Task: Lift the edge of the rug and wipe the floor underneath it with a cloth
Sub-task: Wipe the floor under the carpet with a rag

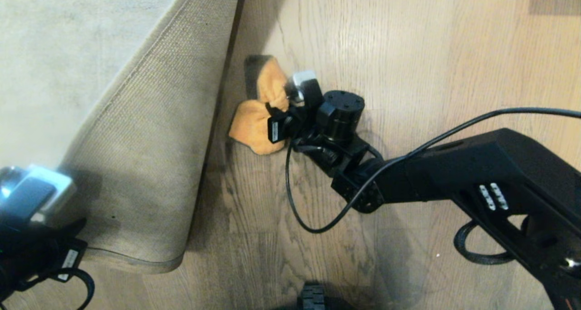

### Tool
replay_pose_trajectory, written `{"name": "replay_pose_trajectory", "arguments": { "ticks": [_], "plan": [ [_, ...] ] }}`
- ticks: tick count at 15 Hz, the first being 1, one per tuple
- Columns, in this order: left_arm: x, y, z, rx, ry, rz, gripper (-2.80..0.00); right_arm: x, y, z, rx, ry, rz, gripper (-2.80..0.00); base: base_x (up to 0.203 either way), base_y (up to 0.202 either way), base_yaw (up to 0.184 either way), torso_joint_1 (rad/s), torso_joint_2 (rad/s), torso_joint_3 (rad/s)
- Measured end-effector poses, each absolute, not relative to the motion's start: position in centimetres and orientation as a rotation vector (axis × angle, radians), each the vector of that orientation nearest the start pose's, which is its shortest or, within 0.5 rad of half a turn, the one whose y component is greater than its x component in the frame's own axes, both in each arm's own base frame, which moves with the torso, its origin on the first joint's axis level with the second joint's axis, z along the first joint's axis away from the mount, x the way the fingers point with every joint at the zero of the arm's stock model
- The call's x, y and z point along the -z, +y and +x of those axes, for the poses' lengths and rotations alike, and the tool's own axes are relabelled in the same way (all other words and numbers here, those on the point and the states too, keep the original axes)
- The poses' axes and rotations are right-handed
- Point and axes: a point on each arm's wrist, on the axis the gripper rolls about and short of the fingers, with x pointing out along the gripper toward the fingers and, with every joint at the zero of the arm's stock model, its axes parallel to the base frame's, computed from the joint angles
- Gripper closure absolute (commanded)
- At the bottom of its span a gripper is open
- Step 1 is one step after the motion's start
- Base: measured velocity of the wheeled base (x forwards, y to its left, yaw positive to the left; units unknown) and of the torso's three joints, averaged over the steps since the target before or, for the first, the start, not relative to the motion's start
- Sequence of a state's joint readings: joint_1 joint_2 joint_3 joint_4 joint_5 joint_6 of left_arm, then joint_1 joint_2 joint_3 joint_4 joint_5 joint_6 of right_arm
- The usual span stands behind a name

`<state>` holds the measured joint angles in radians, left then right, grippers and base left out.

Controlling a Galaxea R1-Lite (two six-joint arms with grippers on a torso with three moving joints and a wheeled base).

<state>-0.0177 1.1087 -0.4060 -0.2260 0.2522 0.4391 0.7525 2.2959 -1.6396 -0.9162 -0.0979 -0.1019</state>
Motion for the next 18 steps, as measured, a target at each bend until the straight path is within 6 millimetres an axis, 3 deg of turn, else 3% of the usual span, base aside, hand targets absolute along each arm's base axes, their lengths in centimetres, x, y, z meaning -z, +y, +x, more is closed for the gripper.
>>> {"name": "replay_pose_trajectory", "arguments": {
  "ticks": [7, 10, 14, 18],
  "plan": [
    [-16.7, 0.4, 13.9, -0.141, 0.519, 0.496, 0.0, -25.1, 26.9, 38.2, -0.505, -0.33, 0.013, 0.0, 0.0, 0.0, 0.0, 0.0, 0.0, 0.0],
    [-16.7, 0.3, 13.9, -0.14, 0.519, 0.497, 0.0, -25.6, 25.9, 38.0, -0.488, -0.33, 0.012, 0.0, 0.0, 0.0, 0.0, 0.0, 0.0, 0.0],
    [-16.7, 0.3, 13.9, -0.139, 0.519, 0.498, 0.0, -22.8, 27.7, 35.8, -0.55, -0.246, -0.009, 0.0, 0.0, 0.0, 0.0, 0.0, 0.0, 0.0],
    [-16.7, 0.3, 13.9, -0.138, 0.519, 0.498, 0.0, -18.5, 31.6, 30.9, -0.7, -0.13, -0.048, 0.0, 0.0, 0.0, 0.0, 0.0, 0.0, 0.0]
  ]
}}
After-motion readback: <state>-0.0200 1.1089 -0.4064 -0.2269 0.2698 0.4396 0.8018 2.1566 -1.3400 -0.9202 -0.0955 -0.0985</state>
